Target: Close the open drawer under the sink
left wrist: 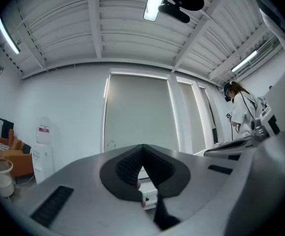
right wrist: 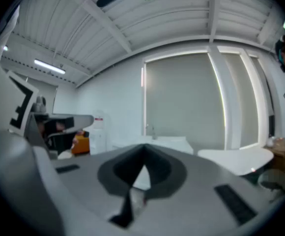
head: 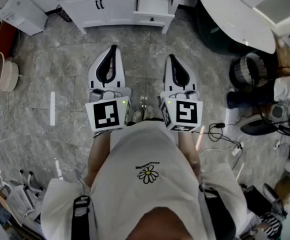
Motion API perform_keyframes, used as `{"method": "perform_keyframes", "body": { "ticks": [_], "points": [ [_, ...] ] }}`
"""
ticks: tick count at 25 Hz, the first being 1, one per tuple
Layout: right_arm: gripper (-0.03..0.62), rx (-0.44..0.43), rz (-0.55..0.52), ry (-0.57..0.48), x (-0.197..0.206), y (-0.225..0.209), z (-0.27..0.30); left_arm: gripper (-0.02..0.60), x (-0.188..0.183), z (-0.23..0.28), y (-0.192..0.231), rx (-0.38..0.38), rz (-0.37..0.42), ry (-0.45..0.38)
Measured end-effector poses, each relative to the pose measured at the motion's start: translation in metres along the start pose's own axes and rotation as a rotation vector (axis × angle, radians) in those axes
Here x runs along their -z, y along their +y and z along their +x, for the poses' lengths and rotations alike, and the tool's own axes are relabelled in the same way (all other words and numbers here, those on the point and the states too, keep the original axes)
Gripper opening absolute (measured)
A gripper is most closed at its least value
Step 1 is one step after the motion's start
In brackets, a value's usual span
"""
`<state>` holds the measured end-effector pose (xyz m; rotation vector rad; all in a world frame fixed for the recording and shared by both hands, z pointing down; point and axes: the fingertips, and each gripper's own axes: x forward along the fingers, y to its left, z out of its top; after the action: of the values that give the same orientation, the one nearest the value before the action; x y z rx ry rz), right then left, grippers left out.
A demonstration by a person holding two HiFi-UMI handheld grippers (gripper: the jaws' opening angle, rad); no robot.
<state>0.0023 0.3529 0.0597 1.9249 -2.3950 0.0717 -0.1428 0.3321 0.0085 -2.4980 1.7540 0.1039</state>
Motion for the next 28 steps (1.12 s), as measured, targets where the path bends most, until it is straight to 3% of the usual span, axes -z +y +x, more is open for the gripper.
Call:
{"method": "perform_keyframes", "body": {
  "ticks": [4,15,19,28],
  "points": [
    [0.028,-0.009,0.008,0.014,0.006,0.003,0.001,0.018,0.001,0.001,-0.003,0.016,0.042,0.021],
    [0.028,-0.030,0.027,0.027,0.013,-0.012,-0.002,0.018,0.005,0.004,-0.013,-0.008,0.027,0.026],
    [0.029,-0.081,0.043,0.010,0.011,-0.013,-0.005,0.018,0.002,0.005,-0.023,-0.012,0.043,0.022],
    [0.029,-0.133,-0.078,-0.024,0.011,-0.017,-0.010,0.018,-0.002,0.009,-0.038,-0.033,0.020,-0.055]
  ]
}}
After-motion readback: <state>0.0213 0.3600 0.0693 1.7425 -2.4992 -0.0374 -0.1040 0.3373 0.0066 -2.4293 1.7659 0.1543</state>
